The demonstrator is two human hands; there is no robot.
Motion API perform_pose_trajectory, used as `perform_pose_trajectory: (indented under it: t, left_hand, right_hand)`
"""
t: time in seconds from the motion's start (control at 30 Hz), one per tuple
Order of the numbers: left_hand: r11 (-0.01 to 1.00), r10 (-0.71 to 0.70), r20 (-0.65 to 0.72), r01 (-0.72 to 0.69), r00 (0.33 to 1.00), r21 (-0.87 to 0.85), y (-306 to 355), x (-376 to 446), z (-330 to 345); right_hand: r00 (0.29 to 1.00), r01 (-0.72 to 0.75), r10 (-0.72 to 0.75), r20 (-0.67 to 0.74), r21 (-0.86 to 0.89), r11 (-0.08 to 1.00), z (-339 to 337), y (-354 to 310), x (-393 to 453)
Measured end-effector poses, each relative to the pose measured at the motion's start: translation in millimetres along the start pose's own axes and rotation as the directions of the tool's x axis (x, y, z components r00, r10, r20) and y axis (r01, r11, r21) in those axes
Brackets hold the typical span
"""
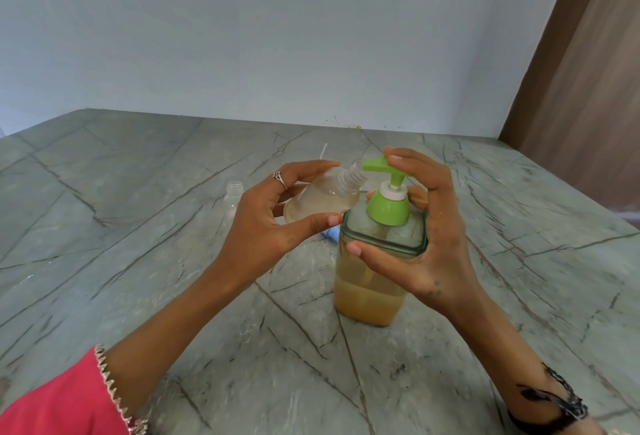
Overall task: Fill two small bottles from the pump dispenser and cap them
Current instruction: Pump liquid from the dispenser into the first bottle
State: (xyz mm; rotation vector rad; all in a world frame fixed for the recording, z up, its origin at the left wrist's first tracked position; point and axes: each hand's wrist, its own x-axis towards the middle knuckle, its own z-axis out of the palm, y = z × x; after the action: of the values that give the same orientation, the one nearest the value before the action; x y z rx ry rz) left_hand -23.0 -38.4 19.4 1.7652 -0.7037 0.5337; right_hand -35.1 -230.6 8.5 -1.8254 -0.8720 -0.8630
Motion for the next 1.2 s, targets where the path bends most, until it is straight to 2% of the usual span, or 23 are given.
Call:
perform_pose_trajectory:
  t: [0.73, 1.2]
  left_hand:
    - [1.0, -0.015, -0.009, 0.015, 1.0, 0.016, -1.0, -0.5, -0.1]
    - [1.0, -0.016, -0.011, 0.016, 1.0, -0.001, -0.9, -0.9, 0.3]
  right_hand:
    - [0.997, 0.033, -0.035, -0.062, -0.023, 0.999, 0.7, -1.0, 2.4]
    - [1.0, 0.024, -0.024, 0.008, -0.03, 0.999, -0.5, 1.5, 0.3]
